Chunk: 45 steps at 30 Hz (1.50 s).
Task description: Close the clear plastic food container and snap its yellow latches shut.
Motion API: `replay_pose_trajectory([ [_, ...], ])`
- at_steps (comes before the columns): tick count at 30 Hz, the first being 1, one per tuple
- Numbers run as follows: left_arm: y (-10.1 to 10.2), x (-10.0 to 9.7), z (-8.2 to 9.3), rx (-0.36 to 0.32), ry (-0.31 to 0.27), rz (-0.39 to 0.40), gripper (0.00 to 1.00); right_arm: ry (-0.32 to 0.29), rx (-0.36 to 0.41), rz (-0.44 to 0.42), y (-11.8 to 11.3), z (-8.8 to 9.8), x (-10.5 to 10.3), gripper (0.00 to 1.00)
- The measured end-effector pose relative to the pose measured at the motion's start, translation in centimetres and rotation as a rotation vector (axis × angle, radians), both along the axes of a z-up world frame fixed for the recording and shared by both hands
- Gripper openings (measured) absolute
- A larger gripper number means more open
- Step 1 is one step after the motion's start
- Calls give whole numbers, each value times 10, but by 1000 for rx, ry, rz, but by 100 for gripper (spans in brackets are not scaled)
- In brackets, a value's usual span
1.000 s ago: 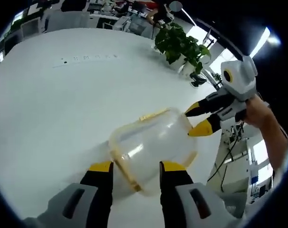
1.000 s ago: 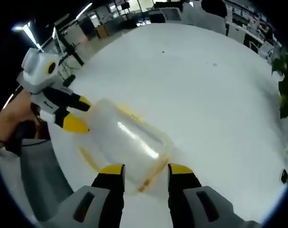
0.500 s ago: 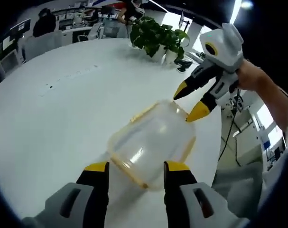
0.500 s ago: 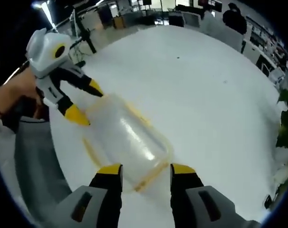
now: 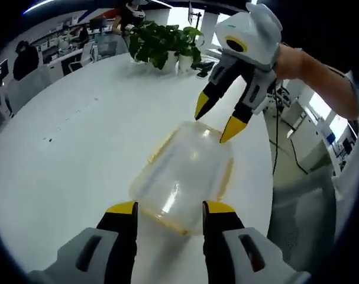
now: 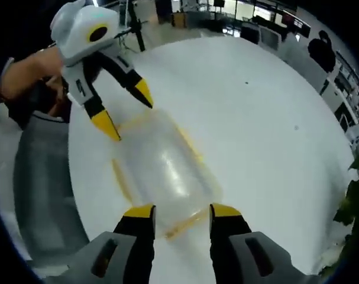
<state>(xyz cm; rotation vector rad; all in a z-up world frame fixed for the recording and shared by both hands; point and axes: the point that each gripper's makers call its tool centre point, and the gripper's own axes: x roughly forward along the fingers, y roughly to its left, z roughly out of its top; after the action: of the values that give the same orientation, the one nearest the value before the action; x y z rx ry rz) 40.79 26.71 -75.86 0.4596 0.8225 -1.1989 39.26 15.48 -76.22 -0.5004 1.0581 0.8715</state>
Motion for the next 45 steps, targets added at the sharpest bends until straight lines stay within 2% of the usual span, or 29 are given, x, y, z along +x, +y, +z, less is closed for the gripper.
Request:
replay_pose_trajectory([
  [5,0,-2,0,39,-67,-102,43,-8,-9,63,2,-1,-1,35],
  [10,0,-1,-1,52,-87,-145,42,-22,-33,139,4,-2,-2,34],
  [23,-2,-2,-4,98,-146,-279,40,-21,-66,237,5,-3,-2,33],
  [34,-5,-1,-2,112,-166,-340,38,-20,-80,270,4,-4,-3,32],
  [39,-13,-5,2,85,-161,-357,38,-19,-67,273,9,-5,-3,32],
  [45,-21,-5,0,88,-165,-371,38,-22,-45,284,21,-5,-2,32],
])
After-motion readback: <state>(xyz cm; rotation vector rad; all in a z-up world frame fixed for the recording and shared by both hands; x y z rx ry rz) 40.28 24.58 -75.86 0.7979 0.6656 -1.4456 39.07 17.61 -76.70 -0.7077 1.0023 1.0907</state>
